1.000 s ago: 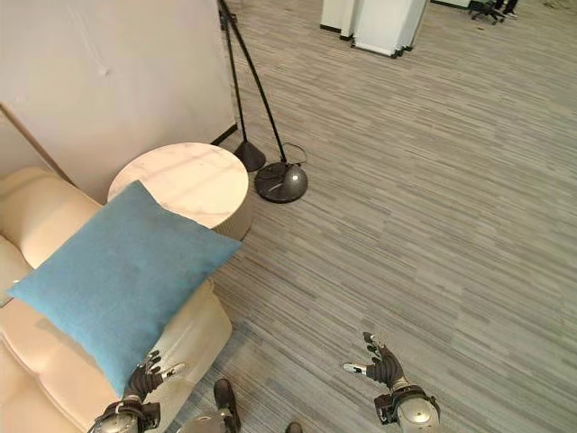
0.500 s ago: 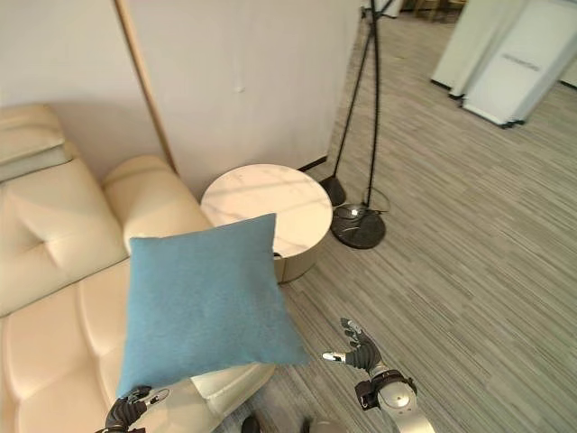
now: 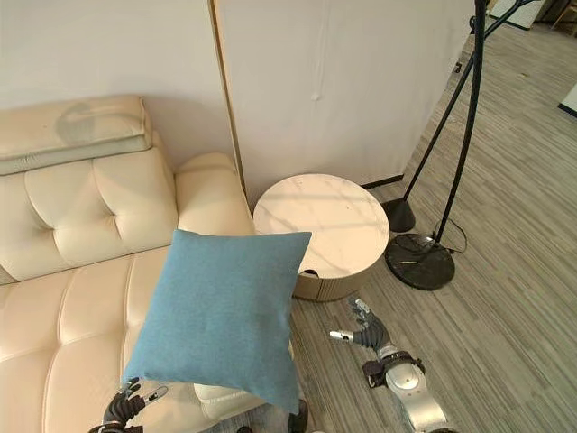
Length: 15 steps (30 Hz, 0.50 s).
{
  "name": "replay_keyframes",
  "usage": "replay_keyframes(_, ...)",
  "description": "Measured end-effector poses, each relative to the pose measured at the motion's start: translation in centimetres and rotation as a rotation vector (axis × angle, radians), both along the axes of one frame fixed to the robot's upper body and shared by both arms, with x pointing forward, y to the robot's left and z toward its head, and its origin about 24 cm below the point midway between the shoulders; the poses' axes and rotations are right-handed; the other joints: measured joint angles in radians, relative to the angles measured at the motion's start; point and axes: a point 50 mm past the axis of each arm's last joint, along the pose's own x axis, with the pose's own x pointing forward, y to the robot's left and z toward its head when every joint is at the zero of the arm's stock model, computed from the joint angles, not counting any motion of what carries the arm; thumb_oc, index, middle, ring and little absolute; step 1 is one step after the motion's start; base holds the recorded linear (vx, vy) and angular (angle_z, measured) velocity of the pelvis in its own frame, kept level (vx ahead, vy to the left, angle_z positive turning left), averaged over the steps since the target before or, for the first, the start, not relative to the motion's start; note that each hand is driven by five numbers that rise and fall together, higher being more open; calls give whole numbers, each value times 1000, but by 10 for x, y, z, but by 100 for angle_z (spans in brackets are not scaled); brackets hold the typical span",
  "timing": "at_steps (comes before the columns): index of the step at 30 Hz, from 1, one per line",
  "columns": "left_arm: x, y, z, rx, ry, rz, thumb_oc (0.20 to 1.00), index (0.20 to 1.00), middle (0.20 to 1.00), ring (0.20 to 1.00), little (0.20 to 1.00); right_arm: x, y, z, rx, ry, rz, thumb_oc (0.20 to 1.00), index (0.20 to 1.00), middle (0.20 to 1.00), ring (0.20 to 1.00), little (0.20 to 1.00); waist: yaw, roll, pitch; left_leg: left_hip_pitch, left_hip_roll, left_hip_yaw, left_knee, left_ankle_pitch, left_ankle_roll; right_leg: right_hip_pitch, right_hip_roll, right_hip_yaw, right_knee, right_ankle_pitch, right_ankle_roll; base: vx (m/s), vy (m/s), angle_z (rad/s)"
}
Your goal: Pick up all the scattered cushions and arrange them neatly on the sofa.
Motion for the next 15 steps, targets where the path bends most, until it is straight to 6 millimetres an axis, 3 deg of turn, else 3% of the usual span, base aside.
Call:
replay_keyframes(2,7,10,7,42,-7,-23,1000,1000,1000,1000,1000,7,4,4,0,-12,30,1000,1000,1000,1000,1000,1,14,4,-19,7,1,-9,14,-10,-1,7,-5,-5,-3,-2,19,32,4)
replay_keyframes(6,16,32,18,110,-8,-26,1000,1000,1000,1000,1000,15,16,3,27,3,63,1000,1000,1000,1000,1000,6,9,4,-19,-5,9,-41,24,6,-13,-6,1,0,-6,6,3,18,1)
replay_keyframes(7,19,38,23,131,-15,-25,1000,1000,1000,1000,1000,17,19,3,35,1,62,1000,1000,1000,1000,1000,7,5,1,-28,-8,11,-50,28,9,-23,-10,3,1,4,21,0,0,0)
replay_keyframes(11,29,45,31,161,-41,-30,1000,1000,1000,1000,1000,20,25,0,60,18,62,1000,1000,1000,1000,1000,11,3,2,-44,-18,10,-53,46,26,-46,-20,-1,0,10,29,-63,36,6)
replay_keyframes(13,61,50,50,198,-118,-58,1000,1000,1000,1000,1000,36,36,8,78,-8,73,1000,1000,1000,1000,1000,19,0,23,-93,-24,5,-47,62,27,-94,-26,-6,1,25,34,-225,51,6)
replay_keyframes(15,105,53,84,259,-231,-121,1000,1000,1000,1000,1000,62,55,29,82,-73,133,1000,1000,1000,1000,1000,20,-4,97,-146,-27,6,-28,75,22,-139,-29,-6,1,50,39,-297,92,-4)
